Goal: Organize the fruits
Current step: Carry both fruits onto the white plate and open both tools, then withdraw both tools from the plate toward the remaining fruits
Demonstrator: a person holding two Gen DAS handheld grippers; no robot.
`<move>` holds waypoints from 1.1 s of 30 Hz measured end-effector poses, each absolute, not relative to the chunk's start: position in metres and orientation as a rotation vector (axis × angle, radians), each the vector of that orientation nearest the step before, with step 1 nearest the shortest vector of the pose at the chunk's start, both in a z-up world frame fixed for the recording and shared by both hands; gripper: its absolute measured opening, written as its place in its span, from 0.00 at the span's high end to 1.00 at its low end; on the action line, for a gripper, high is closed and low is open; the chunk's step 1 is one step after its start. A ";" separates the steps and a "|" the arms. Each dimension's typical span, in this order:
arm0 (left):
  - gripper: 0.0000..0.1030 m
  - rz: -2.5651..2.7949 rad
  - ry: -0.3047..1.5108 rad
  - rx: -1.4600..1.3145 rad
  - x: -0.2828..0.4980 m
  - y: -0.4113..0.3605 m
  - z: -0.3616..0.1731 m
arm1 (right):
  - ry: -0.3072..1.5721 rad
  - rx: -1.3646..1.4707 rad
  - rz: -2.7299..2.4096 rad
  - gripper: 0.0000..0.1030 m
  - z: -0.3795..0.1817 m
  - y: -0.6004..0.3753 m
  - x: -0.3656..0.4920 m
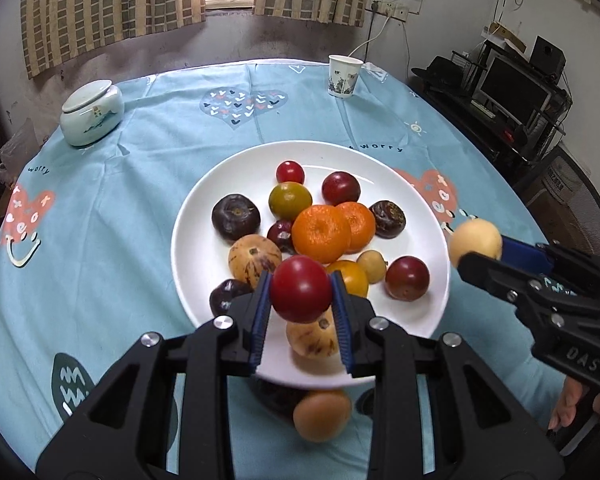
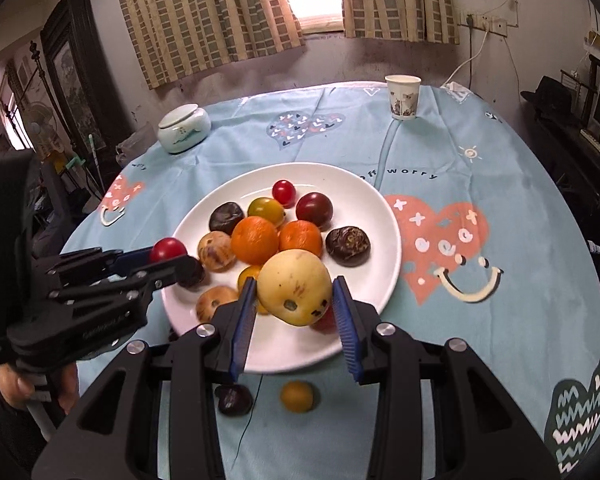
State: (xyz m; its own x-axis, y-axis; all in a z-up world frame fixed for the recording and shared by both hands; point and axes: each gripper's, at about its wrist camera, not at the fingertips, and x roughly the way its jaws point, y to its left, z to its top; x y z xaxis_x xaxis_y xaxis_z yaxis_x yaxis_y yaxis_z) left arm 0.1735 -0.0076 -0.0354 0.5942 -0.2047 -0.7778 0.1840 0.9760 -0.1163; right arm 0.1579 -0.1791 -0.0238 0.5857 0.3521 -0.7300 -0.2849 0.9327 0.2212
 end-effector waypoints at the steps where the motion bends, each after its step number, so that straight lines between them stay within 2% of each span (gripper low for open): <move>1: 0.71 -0.226 0.914 -0.020 0.177 -0.009 -0.038 | 0.878 0.086 0.368 0.63 -0.027 -0.178 0.165; 18: 0.70 -0.214 0.968 -0.029 0.208 -0.007 -0.061 | 0.955 0.107 0.331 0.62 -0.065 -0.176 0.213; 20: 0.62 -0.212 0.954 -0.045 0.207 -0.005 -0.057 | 0.945 0.100 0.316 0.61 -0.065 -0.176 0.215; 21: 0.58 -0.207 0.941 -0.055 0.206 -0.003 -0.054 | 0.928 0.101 0.313 0.57 -0.064 -0.176 0.215; 22: 0.50 -0.203 0.925 -0.064 0.203 -0.001 -0.050 | 0.916 0.101 0.309 0.50 -0.063 -0.177 0.214; 23: 0.46 -0.201 0.909 -0.074 0.200 0.001 -0.046 | 0.893 0.104 0.298 0.38 -0.061 -0.179 0.212; 28: 0.42 -0.201 0.865 -0.122 0.177 0.013 -0.028 | 0.859 0.141 0.310 0.38 -0.051 -0.188 0.204; 31: 0.34 -0.191 0.835 -0.128 0.148 0.020 -0.019 | 0.857 0.162 0.324 0.38 -0.040 -0.194 0.187; 33: 0.33 -0.179 0.822 -0.123 0.130 0.025 -0.017 | 0.852 0.167 0.336 0.38 -0.034 -0.198 0.170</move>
